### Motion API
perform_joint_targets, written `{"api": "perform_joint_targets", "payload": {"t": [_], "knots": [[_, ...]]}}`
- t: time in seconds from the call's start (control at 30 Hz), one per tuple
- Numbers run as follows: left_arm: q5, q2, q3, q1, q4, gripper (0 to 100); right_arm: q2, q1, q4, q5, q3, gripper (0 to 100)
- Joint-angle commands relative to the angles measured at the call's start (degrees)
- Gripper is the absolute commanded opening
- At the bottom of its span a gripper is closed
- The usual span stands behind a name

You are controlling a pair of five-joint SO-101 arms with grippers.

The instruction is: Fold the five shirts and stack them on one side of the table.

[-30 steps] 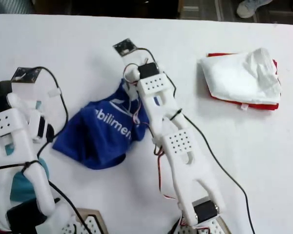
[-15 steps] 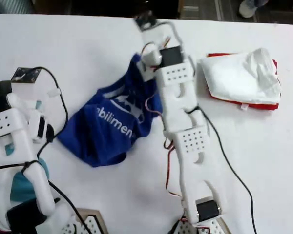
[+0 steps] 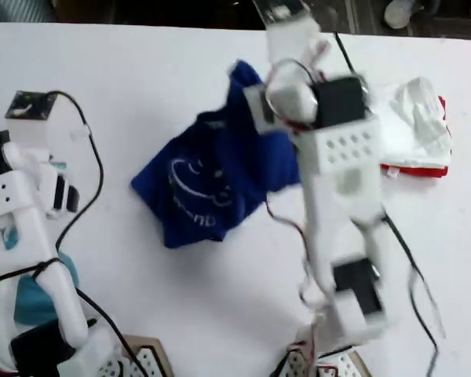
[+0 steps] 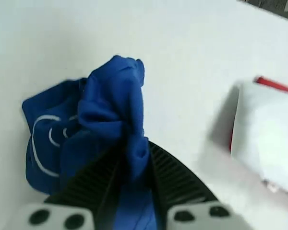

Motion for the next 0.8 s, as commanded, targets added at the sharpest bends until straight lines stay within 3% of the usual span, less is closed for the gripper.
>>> {"api": "perform_joint_targets", "payload": {"t": [0.0,0.1,0.33,0.53,0.63,0.77], "knots": [[0.2,-1.7,-4.0,0.6,1.0,18,-19.8,4.2,-3.3,-0.7,26.9,1.9],[0.1,-1.7,-4.3,2.6,1.7,18,-33.3,10.4,-11.1,0.6,45.6,1.9],[0.1,-1.6,-4.2,9.0,1.2,18,-58.1,21.2,-18.4,14.9,79.5,2.0],[0.1,-1.6,-4.0,10.6,1.7,18,-67.9,27.7,-18.1,27.7,89.2,5.9],[0.1,-1.6,-2.2,11.9,1.6,18,-68.3,28.9,-17.5,28.8,90.6,16.4],[1.1,-1.6,-0.2,20.0,1.0,18,-69.4,30.8,-17.7,28.7,87.8,23.8]]}}
